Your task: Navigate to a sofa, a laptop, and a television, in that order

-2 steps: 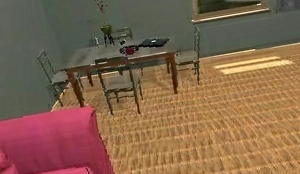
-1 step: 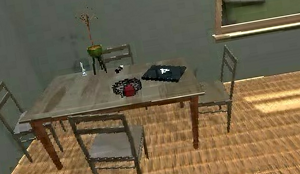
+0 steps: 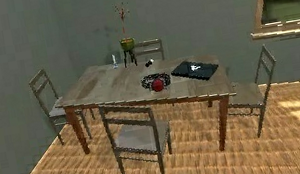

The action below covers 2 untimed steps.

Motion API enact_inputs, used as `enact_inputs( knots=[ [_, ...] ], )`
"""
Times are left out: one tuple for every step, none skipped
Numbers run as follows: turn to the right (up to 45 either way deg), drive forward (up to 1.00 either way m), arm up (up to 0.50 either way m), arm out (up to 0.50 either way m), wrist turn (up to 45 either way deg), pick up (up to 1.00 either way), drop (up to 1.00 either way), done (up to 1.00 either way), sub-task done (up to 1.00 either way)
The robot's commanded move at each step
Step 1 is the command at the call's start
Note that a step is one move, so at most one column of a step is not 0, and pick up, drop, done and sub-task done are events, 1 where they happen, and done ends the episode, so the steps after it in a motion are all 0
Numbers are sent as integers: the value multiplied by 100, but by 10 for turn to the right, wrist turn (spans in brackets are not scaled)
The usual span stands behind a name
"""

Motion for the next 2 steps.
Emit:
enact_inputs(
  knots=[
    [0,35,0,0,0,0,0,0,0],
    [30,0,0,0,0,0,0,0,0]
  ],
)
